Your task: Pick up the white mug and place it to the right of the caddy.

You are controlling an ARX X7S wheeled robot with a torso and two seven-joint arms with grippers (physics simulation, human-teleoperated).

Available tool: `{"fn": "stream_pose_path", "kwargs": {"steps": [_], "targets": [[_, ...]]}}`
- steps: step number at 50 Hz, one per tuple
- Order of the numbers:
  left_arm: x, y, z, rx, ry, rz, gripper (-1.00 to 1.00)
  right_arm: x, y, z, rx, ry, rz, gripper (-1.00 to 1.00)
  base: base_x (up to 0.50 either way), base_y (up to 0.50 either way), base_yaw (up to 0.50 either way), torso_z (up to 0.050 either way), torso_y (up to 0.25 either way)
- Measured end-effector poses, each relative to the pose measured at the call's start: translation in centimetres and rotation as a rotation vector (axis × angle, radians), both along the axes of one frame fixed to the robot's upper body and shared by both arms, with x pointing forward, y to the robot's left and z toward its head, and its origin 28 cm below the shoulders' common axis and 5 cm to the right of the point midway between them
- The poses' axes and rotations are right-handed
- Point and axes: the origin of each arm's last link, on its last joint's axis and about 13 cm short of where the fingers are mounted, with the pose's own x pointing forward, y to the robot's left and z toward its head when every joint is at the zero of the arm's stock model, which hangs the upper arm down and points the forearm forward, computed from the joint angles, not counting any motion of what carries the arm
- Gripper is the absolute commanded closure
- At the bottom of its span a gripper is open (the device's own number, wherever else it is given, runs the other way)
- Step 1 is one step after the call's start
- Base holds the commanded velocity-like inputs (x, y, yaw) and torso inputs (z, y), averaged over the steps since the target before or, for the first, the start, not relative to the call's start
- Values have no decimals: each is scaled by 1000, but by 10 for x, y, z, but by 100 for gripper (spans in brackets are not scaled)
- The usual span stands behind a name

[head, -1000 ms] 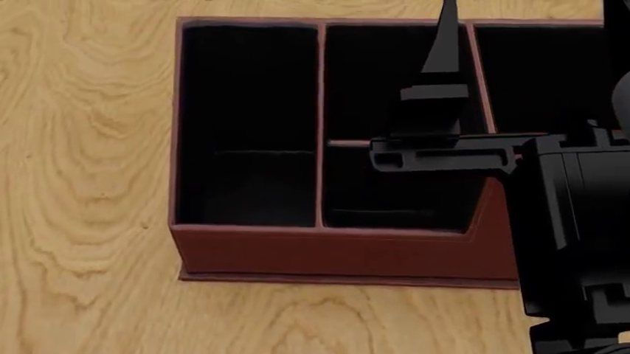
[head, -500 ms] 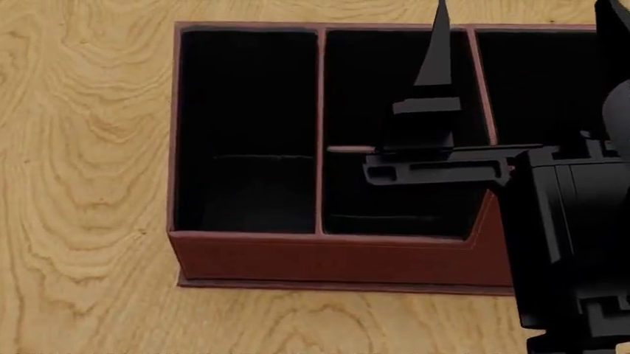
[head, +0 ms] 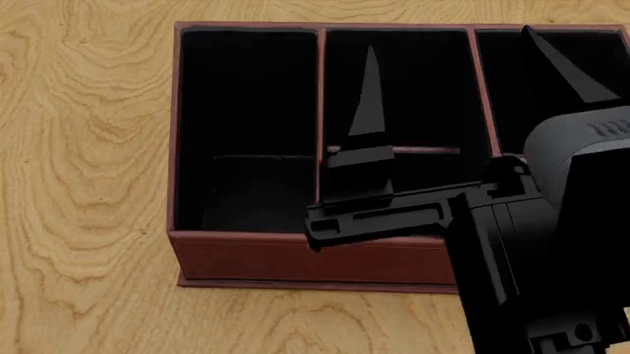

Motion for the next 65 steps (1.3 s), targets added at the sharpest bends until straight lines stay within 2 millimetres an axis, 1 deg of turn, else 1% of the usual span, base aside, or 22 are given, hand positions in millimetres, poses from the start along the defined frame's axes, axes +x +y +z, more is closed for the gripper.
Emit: {"fn": "stream_pose_path", "kwargs": {"steps": [6, 14, 30, 41, 52, 65], "targets": [[-9, 8, -5, -4, 13, 50, -100, -7, 8, -1, -31, 26, 54, -100, 0, 0, 0, 0, 0], [-12, 11, -9, 0, 26, 80, -100, -23, 19, -6, -104, 72, 137, -100, 0, 0, 0, 0, 0], [-8, 13, -15, -2, 38, 91, -100, -55, 33, -9, -250, 220, 259, -100, 0, 0, 0, 0, 0], [-3, 14, -19, -7, 42, 86, -100, -75, 39, -8, -331, 320, 322, -100, 0, 0, 0, 0, 0], [1, 13, -21, -8, 46, 80, -100, -87, 41, -6, -369, 410, 371, -100, 0, 0, 0, 0, 0], [4, 11, -22, -7, 49, 74, -100, -94, 43, -5, -390, 486, 432, -100, 0, 0, 0, 0, 0]]}}
